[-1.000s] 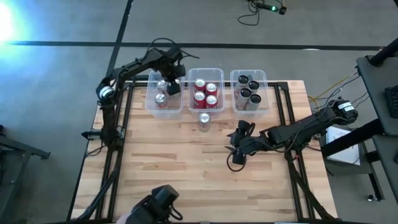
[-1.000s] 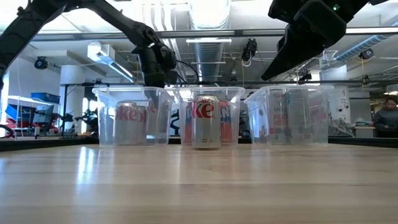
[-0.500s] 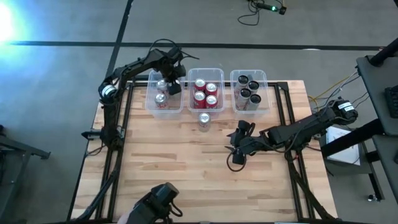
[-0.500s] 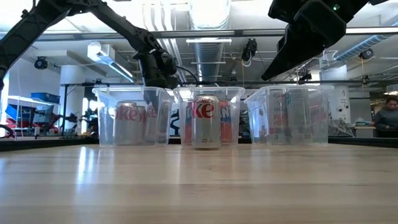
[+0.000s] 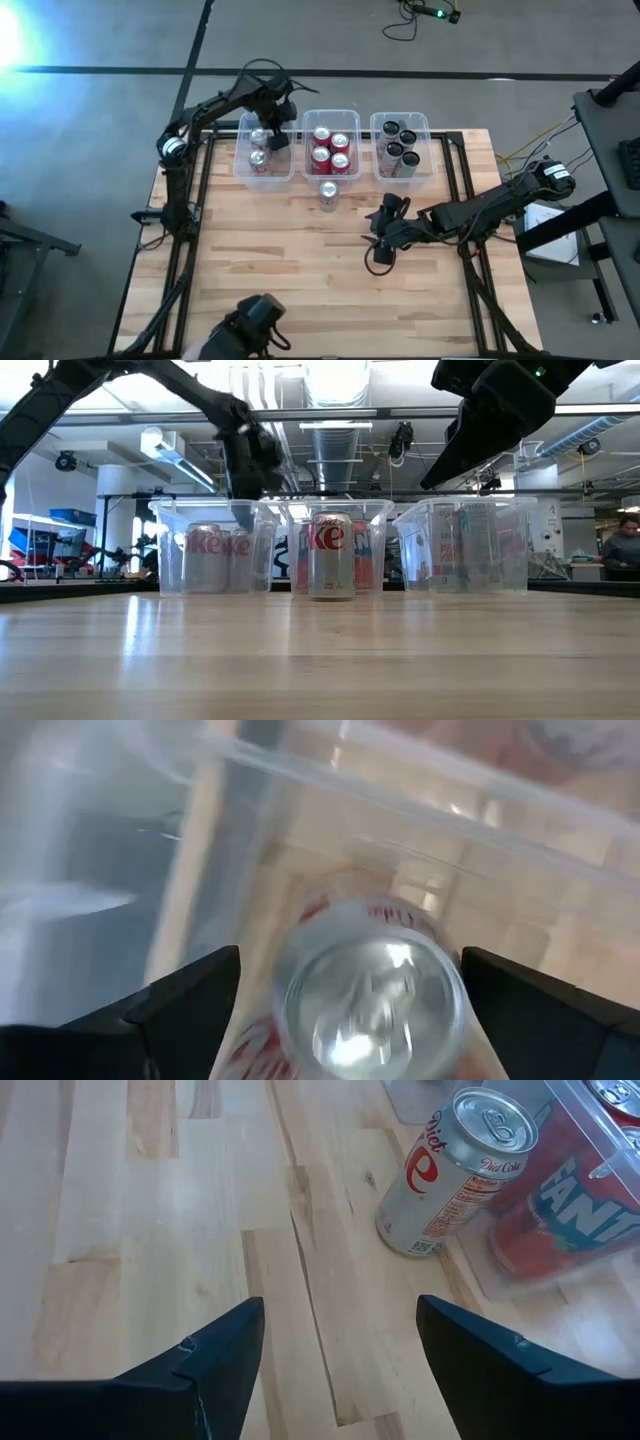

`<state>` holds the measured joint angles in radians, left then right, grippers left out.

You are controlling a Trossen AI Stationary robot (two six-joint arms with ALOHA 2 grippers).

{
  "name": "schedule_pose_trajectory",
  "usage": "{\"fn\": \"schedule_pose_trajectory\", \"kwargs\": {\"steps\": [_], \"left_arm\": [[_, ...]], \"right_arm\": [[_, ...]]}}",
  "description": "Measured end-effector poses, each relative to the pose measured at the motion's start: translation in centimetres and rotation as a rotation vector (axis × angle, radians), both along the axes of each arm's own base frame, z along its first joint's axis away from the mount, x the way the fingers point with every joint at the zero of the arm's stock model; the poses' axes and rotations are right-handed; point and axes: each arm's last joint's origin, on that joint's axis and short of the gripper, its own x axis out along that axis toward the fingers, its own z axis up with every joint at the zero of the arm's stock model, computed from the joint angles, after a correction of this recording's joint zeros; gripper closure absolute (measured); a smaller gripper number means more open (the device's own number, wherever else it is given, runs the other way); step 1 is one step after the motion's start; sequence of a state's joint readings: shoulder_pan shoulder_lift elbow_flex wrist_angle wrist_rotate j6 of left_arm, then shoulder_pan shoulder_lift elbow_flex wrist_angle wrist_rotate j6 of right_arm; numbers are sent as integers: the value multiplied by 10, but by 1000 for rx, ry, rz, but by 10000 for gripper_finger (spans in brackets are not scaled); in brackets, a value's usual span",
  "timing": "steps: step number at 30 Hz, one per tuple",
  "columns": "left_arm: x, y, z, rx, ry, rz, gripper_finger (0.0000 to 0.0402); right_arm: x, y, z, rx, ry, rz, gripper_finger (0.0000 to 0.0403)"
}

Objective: Sort soda cans
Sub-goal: Put the bottom red-silver soda can into the left transparent bin, then put the red-silver soda can into the left transparent bin

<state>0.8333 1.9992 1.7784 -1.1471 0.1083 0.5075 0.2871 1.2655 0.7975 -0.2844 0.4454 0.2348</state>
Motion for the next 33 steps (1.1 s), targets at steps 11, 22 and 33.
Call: {"fn": "schedule_pose_trajectory", "kwargs": {"steps": [11,22,33], "left_arm": [[1,-31,124,162,-272,85,39],[55,-145,134,54,-343,-161,39],[48,-242,65,-37,-278,-276,39]], "right_arm": [[0,0,0,-6,1,4,118],[-2,-2,3,-29,-24,-54,105],[29,-2,-23,-55,-91,-113,132]]}}
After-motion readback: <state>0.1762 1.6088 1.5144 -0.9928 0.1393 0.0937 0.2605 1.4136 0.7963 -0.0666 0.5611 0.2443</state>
